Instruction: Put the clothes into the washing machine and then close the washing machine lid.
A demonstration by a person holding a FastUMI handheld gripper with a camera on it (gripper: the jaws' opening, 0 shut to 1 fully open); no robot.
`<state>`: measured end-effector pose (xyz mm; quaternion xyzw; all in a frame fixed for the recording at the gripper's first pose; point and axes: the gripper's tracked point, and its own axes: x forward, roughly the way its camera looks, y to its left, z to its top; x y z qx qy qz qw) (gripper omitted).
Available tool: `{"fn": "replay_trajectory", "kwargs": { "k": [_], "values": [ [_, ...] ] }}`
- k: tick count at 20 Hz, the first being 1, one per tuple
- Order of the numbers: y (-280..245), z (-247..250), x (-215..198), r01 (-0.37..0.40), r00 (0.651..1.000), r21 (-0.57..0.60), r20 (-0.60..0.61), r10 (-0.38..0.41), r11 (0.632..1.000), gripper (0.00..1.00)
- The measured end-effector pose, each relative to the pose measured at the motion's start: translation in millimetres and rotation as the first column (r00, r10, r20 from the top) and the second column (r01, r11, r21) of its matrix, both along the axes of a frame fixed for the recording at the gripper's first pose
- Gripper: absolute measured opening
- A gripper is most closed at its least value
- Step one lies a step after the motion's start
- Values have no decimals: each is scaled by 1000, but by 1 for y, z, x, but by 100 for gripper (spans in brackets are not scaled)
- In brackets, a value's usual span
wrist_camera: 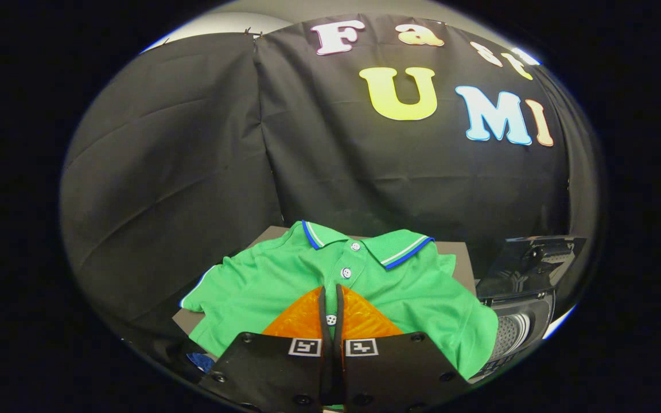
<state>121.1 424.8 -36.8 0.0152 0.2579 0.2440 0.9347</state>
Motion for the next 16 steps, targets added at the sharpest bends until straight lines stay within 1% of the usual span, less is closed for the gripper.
{"fn": "replay_trajectory", "kwargs": {
  "k": [7, 11, 16],
  "values": [
    [-51, 22, 12, 26, 999, 46, 24, -27, 999, 1],
    [-87, 40, 20, 49, 996, 55, 66, -53, 997, 1],
    [-136, 41, 27, 89, 993, 58, 75, -93, 994, 1]
  ]
}}
